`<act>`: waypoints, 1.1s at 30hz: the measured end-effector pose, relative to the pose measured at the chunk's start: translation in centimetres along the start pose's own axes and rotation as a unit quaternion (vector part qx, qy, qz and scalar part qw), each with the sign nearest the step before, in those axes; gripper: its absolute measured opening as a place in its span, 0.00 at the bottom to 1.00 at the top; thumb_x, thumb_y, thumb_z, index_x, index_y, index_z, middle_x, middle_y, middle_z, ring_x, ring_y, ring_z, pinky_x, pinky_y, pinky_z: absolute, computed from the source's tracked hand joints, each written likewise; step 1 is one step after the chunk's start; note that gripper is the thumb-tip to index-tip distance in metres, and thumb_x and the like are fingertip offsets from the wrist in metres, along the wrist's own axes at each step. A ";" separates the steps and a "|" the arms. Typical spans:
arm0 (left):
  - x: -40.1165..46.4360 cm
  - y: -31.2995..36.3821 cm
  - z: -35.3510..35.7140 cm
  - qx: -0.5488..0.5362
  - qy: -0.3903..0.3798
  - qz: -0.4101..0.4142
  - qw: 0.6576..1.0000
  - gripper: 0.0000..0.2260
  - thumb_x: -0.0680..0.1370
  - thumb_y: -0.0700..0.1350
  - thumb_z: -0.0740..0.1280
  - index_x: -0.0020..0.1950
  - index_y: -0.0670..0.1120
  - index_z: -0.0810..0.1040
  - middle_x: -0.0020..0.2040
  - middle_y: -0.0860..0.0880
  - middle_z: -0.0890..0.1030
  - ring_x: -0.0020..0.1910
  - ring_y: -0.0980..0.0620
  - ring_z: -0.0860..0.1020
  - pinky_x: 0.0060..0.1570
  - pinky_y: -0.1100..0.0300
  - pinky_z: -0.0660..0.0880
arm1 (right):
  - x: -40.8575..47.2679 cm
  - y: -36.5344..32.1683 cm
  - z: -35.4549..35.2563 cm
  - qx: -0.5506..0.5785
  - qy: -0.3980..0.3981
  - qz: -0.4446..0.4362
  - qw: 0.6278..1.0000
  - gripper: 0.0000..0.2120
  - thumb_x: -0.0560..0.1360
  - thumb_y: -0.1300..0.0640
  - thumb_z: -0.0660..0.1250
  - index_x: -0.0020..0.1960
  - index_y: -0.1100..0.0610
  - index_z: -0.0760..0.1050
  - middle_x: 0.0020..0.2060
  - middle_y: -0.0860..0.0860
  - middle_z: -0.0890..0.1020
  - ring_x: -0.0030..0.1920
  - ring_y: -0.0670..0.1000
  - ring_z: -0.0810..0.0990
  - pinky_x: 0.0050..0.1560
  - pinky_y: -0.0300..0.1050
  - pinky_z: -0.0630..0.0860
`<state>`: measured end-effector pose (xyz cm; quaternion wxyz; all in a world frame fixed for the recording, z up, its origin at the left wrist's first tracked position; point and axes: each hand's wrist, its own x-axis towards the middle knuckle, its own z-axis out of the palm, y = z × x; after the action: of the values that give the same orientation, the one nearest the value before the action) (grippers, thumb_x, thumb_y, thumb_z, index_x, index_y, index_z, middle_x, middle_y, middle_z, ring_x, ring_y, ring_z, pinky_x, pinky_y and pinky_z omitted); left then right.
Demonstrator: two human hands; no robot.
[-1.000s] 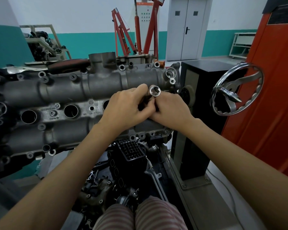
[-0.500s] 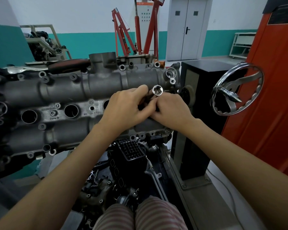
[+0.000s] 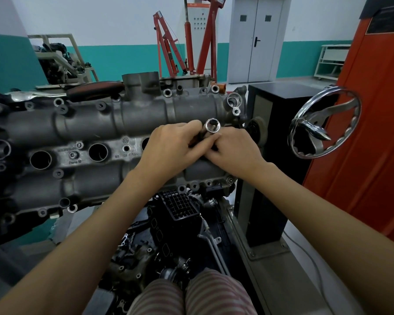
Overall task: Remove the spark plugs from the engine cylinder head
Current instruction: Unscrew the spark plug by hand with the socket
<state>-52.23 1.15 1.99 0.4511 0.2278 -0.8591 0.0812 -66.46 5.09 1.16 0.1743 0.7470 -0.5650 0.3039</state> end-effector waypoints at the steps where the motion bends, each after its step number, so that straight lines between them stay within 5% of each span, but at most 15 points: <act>1: 0.0 0.1 0.0 0.000 -0.002 -0.002 1.000 0.22 0.75 0.57 0.58 0.35 0.38 0.73 0.27 0.45 0.74 0.26 0.45 0.72 0.26 0.53 0.70 | 0.0 0.1 0.0 -0.006 -0.005 -0.005 1.000 0.13 0.74 0.50 0.60 0.45 0.57 0.78 0.35 0.56 0.81 0.37 0.58 0.79 0.33 0.43 0.64; 9: 0.0 0.5 -0.3 -0.004 -0.005 -0.001 1.000 0.15 0.73 0.52 0.57 0.38 0.40 0.70 0.28 0.48 0.72 0.26 0.45 0.71 0.25 0.56 0.67 | 0.0 0.0 -0.1 0.010 0.003 -0.016 1.000 0.24 0.68 0.43 0.48 0.46 0.59 0.73 0.35 0.47 0.74 0.36 0.52 0.76 0.31 0.42 0.64; 17: -0.1 0.1 0.0 0.021 -0.009 0.014 1.000 0.21 0.76 0.55 0.58 0.36 0.38 0.74 0.27 0.44 0.76 0.26 0.42 0.75 0.25 0.52 0.71 | 0.1 0.2 0.1 -0.006 -0.001 0.000 1.000 0.13 0.73 0.48 0.61 0.48 0.56 0.78 0.37 0.54 0.81 0.39 0.56 0.79 0.34 0.43 0.66; 21: -0.1 0.2 0.0 0.016 -0.013 0.003 1.000 0.24 0.75 0.58 0.55 0.38 0.38 0.76 0.29 0.45 0.77 0.29 0.44 0.75 0.28 0.50 0.71 | 0.0 0.2 0.2 -0.016 -0.006 -0.009 1.000 0.15 0.75 0.49 0.59 0.53 0.55 0.78 0.39 0.54 0.82 0.41 0.56 0.79 0.34 0.45 0.69; 25: -0.1 0.4 -0.2 0.012 -0.004 0.001 1.000 0.20 0.74 0.55 0.55 0.41 0.39 0.75 0.30 0.47 0.76 0.28 0.45 0.74 0.27 0.50 0.72 | 0.0 -0.2 -0.2 -0.002 0.013 -0.027 1.000 0.21 0.70 0.46 0.51 0.45 0.58 0.76 0.32 0.48 0.75 0.33 0.53 0.77 0.26 0.34 0.55; 30: 0.0 0.6 -0.2 0.017 0.004 0.002 1.000 0.16 0.73 0.52 0.56 0.39 0.39 0.73 0.29 0.47 0.75 0.26 0.45 0.73 0.24 0.56 0.69 | 0.2 -0.1 0.1 -0.002 0.000 -0.006 1.000 0.19 0.69 0.43 0.48 0.42 0.55 0.70 0.30 0.40 0.63 0.31 0.46 0.67 0.26 0.34 0.56; 33: 0.0 0.3 -0.1 0.024 0.013 0.016 0.999 0.16 0.75 0.51 0.59 0.36 0.39 0.74 0.26 0.47 0.75 0.24 0.44 0.73 0.23 0.56 0.69 | 0.3 0.1 0.2 -0.004 -0.003 0.004 1.000 0.20 0.69 0.40 0.49 0.41 0.55 0.69 0.28 0.42 0.67 0.30 0.47 0.70 0.26 0.35 0.58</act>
<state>-52.29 1.44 2.03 0.4550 0.2235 -0.8546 0.1125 -66.50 4.73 1.15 0.1744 0.7449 -0.5700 0.2996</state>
